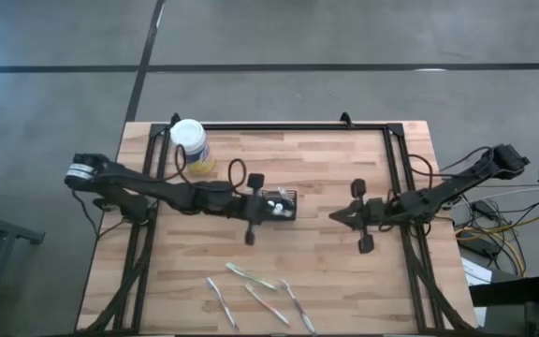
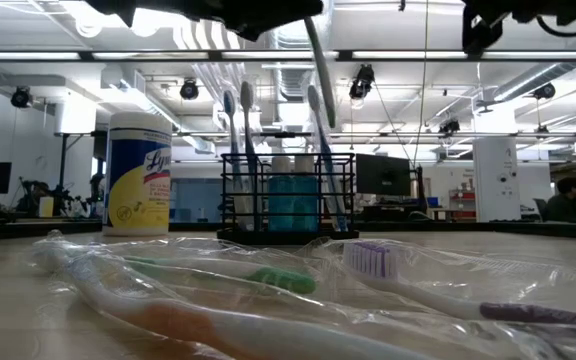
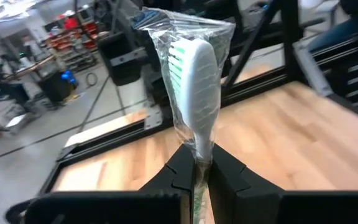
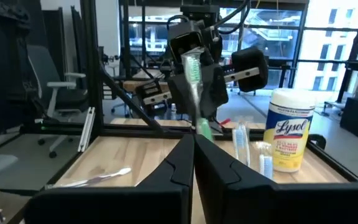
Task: Pick & Place toothbrushing station
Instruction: Put the right green toothbrush into the mesh organizer
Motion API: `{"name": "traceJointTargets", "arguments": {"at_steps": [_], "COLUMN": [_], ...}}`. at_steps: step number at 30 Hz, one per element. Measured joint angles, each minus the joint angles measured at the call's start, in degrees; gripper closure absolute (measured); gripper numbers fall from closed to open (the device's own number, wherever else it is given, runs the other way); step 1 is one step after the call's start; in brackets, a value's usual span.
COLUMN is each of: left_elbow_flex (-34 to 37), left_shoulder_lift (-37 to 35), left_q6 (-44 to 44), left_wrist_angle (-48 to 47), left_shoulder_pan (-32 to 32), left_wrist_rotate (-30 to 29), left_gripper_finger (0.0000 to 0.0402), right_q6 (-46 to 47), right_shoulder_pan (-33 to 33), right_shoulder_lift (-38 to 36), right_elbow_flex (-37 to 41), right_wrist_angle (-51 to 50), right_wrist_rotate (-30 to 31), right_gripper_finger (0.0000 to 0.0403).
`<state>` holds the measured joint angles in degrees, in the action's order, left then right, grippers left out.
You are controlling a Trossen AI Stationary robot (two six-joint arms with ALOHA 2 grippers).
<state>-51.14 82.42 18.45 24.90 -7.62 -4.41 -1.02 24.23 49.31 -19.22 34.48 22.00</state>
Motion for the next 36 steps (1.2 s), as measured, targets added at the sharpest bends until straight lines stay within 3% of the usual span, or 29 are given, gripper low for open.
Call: {"name": "traceJointTargets", "arguments": {"at_steps": [13,26,36], "left_elbow_flex": [-2.88,-3.58,-3.05], "left_shoulder_lift": [8.20,3.19,5.19], "left_q6": [0.98,2.45,2.17], "left_wrist_angle": [-0.41,-1.23,-1.40], "left_shoulder_pan": [4.14,4.43,4.81], "left_wrist_rotate": [-0.48,-1.09,-1.14], "left_gripper_finger": [0.0379,0.0379,0.0379], "right_q6": [1.22,1.20,1.26], "right_shoulder_pan": [0.00,0.00,0.00], "right_shoulder_lift": [-0.86,-0.80,-0.45], "right_elbow_flex": [4.89,4.82,4.82], "right_wrist_angle": [5.18,5.13,5.33], "right_wrist_rotate": [0.00,0.02,0.02], "right_gripper_finger": [0.0394,0.0394,0.0394]}}
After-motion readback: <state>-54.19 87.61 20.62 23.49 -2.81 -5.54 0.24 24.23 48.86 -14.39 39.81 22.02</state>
